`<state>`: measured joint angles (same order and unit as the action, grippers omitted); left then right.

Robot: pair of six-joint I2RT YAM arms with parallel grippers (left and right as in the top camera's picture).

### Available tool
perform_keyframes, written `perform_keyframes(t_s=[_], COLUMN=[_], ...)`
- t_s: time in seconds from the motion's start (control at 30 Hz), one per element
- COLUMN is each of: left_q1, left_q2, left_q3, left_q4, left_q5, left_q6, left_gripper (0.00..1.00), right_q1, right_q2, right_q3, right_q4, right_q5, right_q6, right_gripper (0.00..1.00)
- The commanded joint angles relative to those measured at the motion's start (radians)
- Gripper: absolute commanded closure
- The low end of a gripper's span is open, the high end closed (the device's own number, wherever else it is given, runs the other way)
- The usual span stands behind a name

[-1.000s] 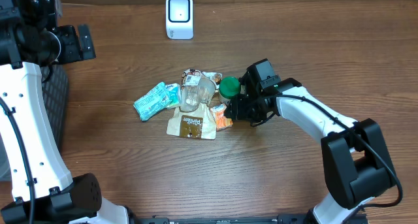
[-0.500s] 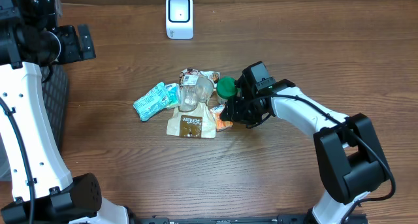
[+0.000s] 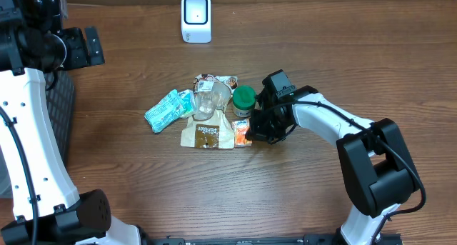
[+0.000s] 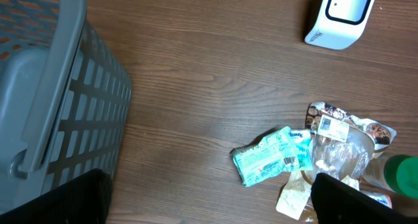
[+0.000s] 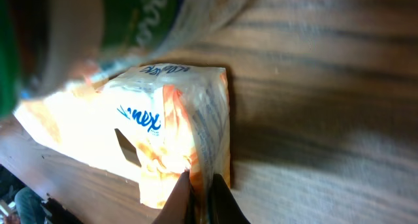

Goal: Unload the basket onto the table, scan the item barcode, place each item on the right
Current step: 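Lift the orange box and carry it toward the scanner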

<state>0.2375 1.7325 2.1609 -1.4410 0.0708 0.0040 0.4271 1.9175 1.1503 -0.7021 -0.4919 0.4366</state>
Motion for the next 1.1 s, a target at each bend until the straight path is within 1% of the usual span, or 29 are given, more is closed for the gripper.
perform_keyframes(t_s=[0.0,0.2,0.33,0.47,0.63,0.73,0.83,0.87,1.0,1.07], left_q1=[-0.002,-0.002,-0.002,-0.002,-0.002,-0.002,-0.002,-0.002,-0.002,-0.002], left_q2=[-0.012,-0.012,-0.012,-0.012,-0.012,-0.012,-0.012,-0.012,-0.012,-0.011], left_q3=[0.02,0.02,0.02,0.02,0.02,0.02,0.02,0.02,0.02,0.02], left_q4=[0.002,0.002,0.002,0.002,0.002,0.002,0.002,0.002,0.002,0.002], left_q5=[-0.003,-0.003,-0.003,-0.003,-0.003,-0.003,-0.003,-0.003,-0.003,-0.003], left_q6=[0.019,0.019,0.019,0.019,0.019,0.019,0.019,0.019,0.019,0.019], left_gripper=[0.01,0.0,0.0,0.0,0.0,0.01,0.0,0.0,0.0,0.01], right_q1=[0.009,0.009,0.009,0.009,0.008,0.005,-0.011,-0.031,-0.086,-0.117], right_q2=[-0.058,-0.143,-0.172,-0.172,-0.172,-0.172,-0.173,-0.173,-0.175,-0.176], right_q3=[0.037,0.062,0.062,0.062,0.062,0.062,0.062,0.062,0.063,0.063], right_q4=[-0.057,-0.198,-0.249,-0.249,-0.225,-0.2,-0.167,-0.138,-0.054,0.016], right_q5=[-0.008,-0.008,-0.008,-0.008,-0.051,-0.168,-0.344,-0.483,-0.801,-0.956], right_q6=[-0.051,-0.254,-0.385,-0.392,-0.352,-0.351,-0.351,-0.351,-0.351,-0.315], right_gripper=[0.96,0.96,0.96,0.96,0.96,0.96,0.96,0.96,0.96,0.96])
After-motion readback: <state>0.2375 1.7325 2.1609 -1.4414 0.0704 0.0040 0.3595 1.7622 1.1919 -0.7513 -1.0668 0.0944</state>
